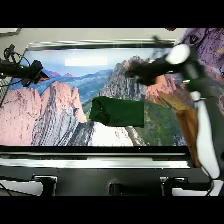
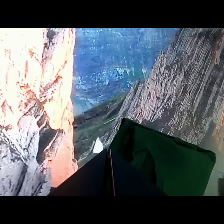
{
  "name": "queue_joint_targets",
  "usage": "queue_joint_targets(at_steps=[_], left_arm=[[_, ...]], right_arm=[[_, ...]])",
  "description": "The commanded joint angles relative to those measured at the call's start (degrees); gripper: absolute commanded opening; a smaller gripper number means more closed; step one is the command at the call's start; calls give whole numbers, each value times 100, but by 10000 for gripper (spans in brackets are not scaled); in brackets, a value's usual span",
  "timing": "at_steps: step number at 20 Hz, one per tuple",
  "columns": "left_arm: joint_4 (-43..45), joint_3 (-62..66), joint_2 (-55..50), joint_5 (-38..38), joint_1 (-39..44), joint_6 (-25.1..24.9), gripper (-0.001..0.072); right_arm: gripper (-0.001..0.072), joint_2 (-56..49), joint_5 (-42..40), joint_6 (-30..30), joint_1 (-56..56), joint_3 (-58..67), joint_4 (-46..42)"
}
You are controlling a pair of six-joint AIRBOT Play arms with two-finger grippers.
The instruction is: Fold the clothes and pants, and hang the long-sleeved shirts on hangers.
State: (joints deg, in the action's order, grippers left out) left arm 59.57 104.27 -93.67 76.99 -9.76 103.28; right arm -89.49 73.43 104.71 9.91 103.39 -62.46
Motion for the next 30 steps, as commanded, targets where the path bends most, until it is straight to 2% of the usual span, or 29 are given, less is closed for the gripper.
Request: queue_joint_targets(at_steps=[1, 3, 5, 10, 19, 21, 22, 23, 24, 25, 27, 30], left_arm=[[26, -2, -4, -7, 9, -31, 16], [26, -2, -4, -15, 9, -201, 16], [26, -2, -4, -11, 9, -282, 16], [42, -2, -15, -90, 9, -302, 17], [44, -2, -131, -92, 22, -299, 18], [44, -2, -162, -94, 22, -299, 18], [44, -2, -177, -94, 22, -299, 18], [44, -2, -192, -94, 22, -299, 18], [44, -2, -201, -94, 26, -299, 18], [42, -2, -205, -92, 26, -299, 18], [42, -2, -205, -94, 26, -299, 18], [42, -2, -205, -92, 26, -299, 18]], right_arm=[[629, 295, 1272, -1298, -1609, -367, 57], [628, 291, 1239, -1784, -2371, -1261, 857], [625, 289, 870, -2299, -2767, -2389, 1659], [606, 168, -468, -3270, -2673, -4343, 2645], [593, -503, -1657, -3689, -1674, -4638, 3303], [519, -590, -1720, -3718, -1513, -4634, 3368], [454, -621, -1762, -3720, -1429, -4634, 3368], [325, -623, -1803, -3731, -1381, -4634, 3346], [135, -614, -1781, -3797, -1349, -4621, 3390], [35, -584, -1709, -3807, -1349, -4577, 3445], [34, -479, -1513, -3652, -1375, -4262, 3482], [34, -345, -1475, -2518, -1604, -3244, 3005]])
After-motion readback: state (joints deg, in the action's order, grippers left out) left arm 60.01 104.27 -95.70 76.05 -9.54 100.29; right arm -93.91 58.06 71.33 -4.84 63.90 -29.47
